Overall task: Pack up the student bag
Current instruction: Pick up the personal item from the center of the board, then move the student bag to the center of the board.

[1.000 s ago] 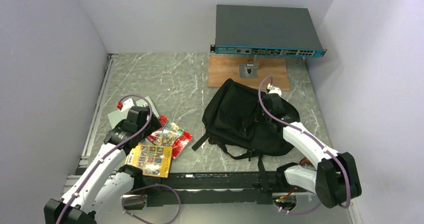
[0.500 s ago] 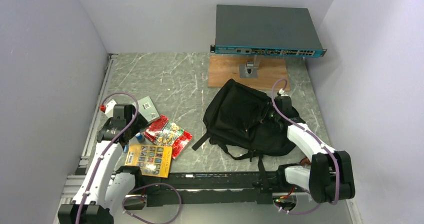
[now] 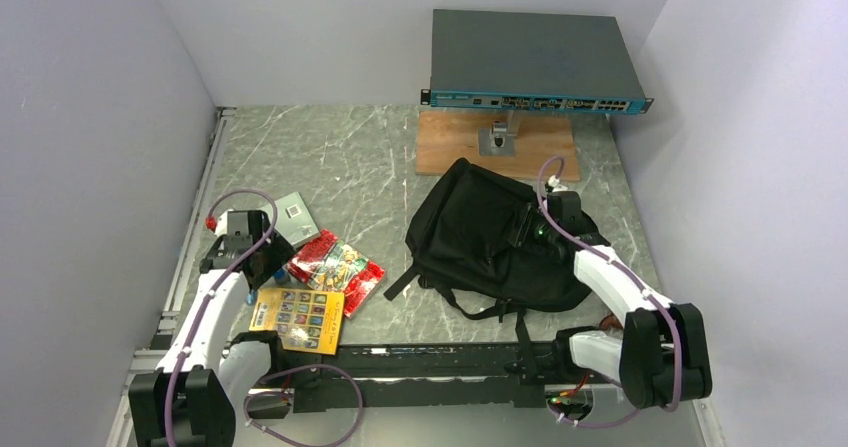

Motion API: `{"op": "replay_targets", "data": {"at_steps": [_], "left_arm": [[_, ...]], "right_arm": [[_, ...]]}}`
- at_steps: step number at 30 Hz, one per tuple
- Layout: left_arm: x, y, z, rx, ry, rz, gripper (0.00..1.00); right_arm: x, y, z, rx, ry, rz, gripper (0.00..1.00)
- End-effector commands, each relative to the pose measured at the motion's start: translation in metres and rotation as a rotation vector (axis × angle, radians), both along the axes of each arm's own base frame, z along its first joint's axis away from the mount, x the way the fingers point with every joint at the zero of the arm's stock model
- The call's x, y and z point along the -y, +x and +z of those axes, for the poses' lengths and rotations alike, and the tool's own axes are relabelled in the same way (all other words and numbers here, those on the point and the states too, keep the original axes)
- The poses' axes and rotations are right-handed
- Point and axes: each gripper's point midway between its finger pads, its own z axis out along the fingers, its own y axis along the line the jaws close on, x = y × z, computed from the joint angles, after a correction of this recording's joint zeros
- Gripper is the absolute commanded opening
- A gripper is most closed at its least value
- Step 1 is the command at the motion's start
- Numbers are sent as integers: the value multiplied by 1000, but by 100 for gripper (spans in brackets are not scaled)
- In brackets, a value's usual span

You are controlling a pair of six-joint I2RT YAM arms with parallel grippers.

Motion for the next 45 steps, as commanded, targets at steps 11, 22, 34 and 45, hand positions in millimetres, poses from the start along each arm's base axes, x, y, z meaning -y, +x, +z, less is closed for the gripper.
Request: {"op": "replay_targets", "data": {"at_steps": [11,22,34,45], "left_arm": [[-2,16,-15,4,-12,22,41],[21,23,36,174,1,-126,0],[135,18,117,549,-302,-581,0],[166,20,144,628,-371,-718,0]], "right_arm": [[-24,11,68,176,-114,107,51],[-70,33,66,89,147,90,68],[-28,39,-5,-85,10,-108,67],[-46,63,-17,0,145,-34,74]]}}
